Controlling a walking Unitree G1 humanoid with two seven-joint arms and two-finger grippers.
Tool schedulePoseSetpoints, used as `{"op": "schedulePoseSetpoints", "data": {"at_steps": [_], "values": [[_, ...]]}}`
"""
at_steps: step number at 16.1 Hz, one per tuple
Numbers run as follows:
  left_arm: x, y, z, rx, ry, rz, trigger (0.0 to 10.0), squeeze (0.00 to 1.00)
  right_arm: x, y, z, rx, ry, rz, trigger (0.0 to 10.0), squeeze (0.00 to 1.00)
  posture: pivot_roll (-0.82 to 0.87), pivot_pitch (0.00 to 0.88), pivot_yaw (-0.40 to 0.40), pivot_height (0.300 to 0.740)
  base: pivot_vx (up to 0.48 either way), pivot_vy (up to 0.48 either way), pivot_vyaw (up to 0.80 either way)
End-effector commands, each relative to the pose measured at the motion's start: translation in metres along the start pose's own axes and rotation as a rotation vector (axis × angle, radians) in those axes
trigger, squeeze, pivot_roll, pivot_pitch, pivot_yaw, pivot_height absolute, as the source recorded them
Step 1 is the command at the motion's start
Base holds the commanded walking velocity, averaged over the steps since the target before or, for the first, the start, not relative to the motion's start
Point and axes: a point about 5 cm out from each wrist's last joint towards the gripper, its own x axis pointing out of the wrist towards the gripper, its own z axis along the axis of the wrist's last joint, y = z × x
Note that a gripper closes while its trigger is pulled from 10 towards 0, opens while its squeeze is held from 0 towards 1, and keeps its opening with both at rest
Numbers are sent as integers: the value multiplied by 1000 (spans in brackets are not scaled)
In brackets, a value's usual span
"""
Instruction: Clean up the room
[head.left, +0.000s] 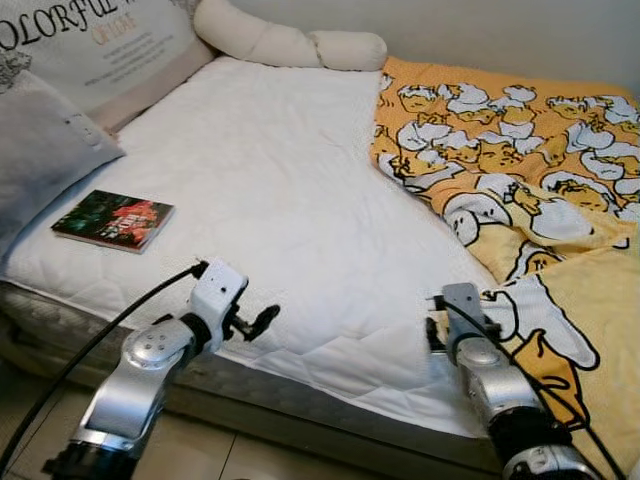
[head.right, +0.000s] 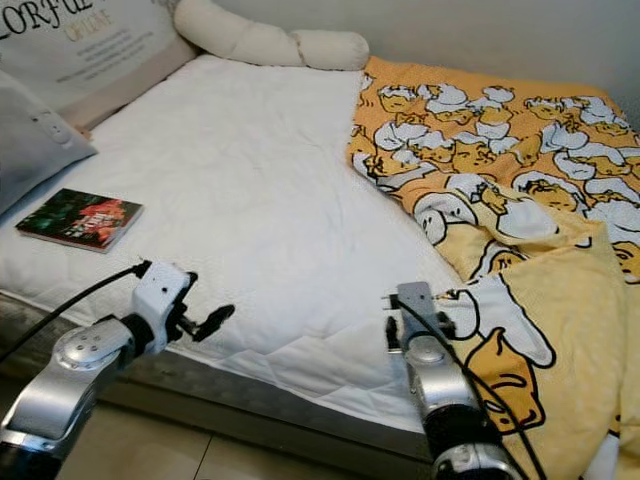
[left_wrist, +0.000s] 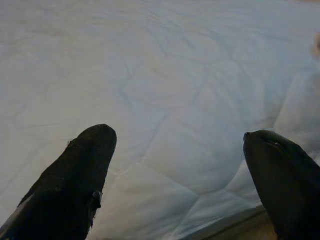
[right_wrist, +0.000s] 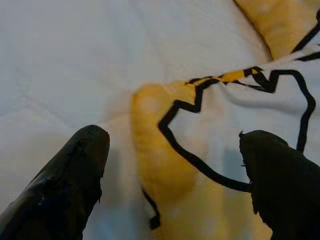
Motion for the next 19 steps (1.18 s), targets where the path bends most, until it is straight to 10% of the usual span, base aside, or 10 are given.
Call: {"op": "schedulePoseSetpoints", "data": {"at_steps": [1,2,3,19], "values": [[-2,-2,2,9,-2,-18,10000,631,3,0,0,16,-5,21,8902,0,54,0,-20,740,0,0,0],[-2,-2,2,7,-2,-25,10000,635,5,-1,-5,45,8,37,1137,0,53,0,-17,740,0,0,0],[-2,-4,2,6,-1,-37,10000,635,7,-3,-10,94,33,42,0,0,51,0,-15,740,0,0,0],[0,-8,4,-24,-3,-75,10000,635,16,-29,-20,70,70,33,0,0,34,0,3,740,0,0,0]]}}
